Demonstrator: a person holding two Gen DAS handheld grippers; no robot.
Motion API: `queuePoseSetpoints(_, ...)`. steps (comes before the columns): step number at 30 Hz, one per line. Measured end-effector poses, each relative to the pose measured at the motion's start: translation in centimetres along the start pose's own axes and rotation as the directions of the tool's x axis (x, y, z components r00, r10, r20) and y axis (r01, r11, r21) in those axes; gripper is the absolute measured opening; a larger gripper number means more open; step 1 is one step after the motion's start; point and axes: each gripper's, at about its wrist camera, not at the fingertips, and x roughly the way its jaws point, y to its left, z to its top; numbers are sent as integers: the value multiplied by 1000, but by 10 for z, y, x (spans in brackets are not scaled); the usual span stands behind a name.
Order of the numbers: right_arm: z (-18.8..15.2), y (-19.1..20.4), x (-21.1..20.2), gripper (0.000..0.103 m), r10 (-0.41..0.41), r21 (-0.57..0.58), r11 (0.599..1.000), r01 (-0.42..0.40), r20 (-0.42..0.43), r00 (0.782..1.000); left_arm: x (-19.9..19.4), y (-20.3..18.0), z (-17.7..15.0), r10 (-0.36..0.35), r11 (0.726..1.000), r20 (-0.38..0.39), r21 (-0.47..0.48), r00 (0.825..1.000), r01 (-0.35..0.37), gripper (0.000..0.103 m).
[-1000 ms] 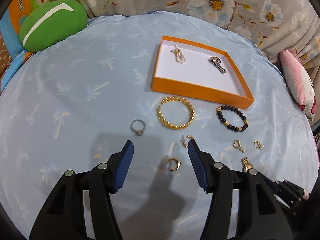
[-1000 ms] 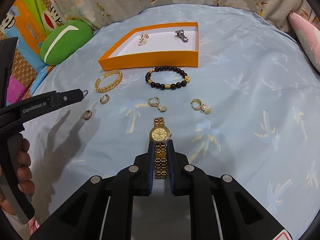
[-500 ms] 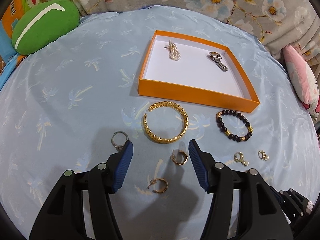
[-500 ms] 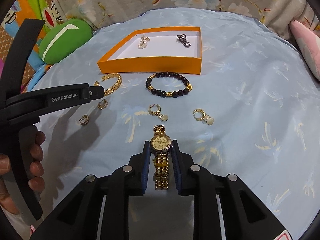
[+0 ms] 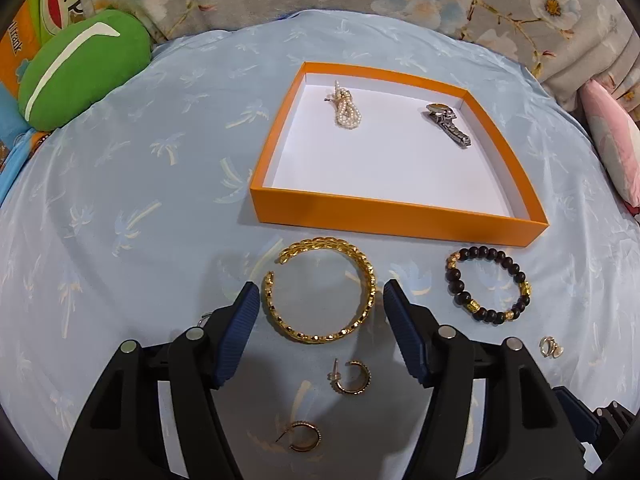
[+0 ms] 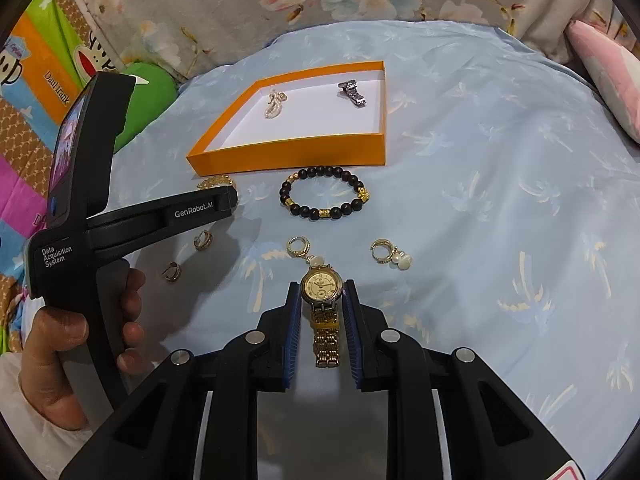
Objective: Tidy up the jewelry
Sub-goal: 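Grasp the gold chain bangle with the left tool while the right tool holds the gold watch, then lower both items into the orange box and open both tools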
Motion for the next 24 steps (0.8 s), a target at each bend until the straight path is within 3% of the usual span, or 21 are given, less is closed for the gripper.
queuePoseSetpoints(14,15,-1,-16,20,-1,3,1000,1,52,999,-28,1,-3,-63,998,22,0,998,63,54)
queuePoseSetpoints(24,89,-3,-25,20,3,-4,1000,-3,182,983,-65,-4,47,-78,997,150,36,986,73,54)
